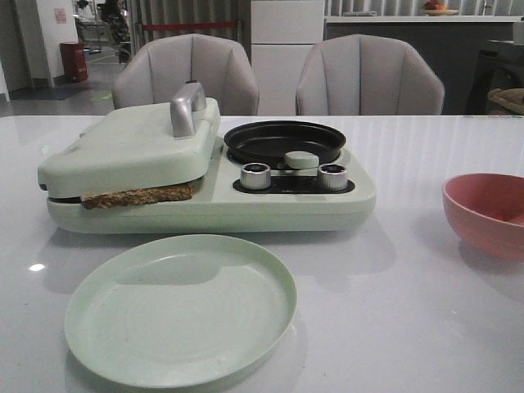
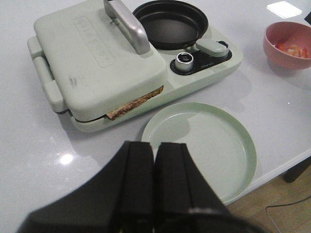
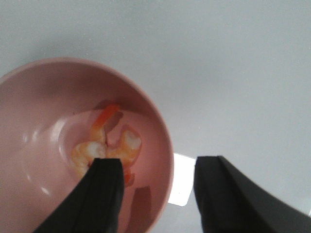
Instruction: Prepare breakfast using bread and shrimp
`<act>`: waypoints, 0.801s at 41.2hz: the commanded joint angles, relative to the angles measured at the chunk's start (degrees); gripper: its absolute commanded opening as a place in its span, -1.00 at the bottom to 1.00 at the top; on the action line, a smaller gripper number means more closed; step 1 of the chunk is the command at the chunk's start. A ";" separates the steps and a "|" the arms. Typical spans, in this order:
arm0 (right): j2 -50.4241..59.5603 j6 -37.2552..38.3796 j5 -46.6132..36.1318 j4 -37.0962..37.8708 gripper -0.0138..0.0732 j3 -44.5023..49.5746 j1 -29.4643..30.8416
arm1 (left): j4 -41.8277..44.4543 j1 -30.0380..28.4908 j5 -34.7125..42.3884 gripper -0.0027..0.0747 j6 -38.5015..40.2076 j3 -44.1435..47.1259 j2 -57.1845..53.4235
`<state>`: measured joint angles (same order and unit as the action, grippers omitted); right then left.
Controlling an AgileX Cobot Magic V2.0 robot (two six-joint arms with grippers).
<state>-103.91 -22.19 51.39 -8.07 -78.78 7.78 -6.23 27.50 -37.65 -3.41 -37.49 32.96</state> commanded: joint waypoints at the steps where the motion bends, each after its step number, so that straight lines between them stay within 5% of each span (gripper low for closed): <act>1: 0.12 -3.02 -0.80 -0.35 0.35 -3.92 -0.49 | -0.26 -0.15 4.39 -0.67 0.51 -1.59 0.07; 20: -6.13 -5.00 0.21 -0.22 0.35 -4.99 -0.49 | -0.26 -0.15 4.39 -0.67 0.51 -1.59 0.07; 33: -6.28 -5.00 -0.04 0.14 -0.14 -4.99 -0.49 | -0.26 -0.15 4.39 -0.67 0.51 -1.59 0.07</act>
<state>-113.34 -26.53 52.08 -8.10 -81.96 7.18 -6.23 27.50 -37.65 -3.41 -37.49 32.96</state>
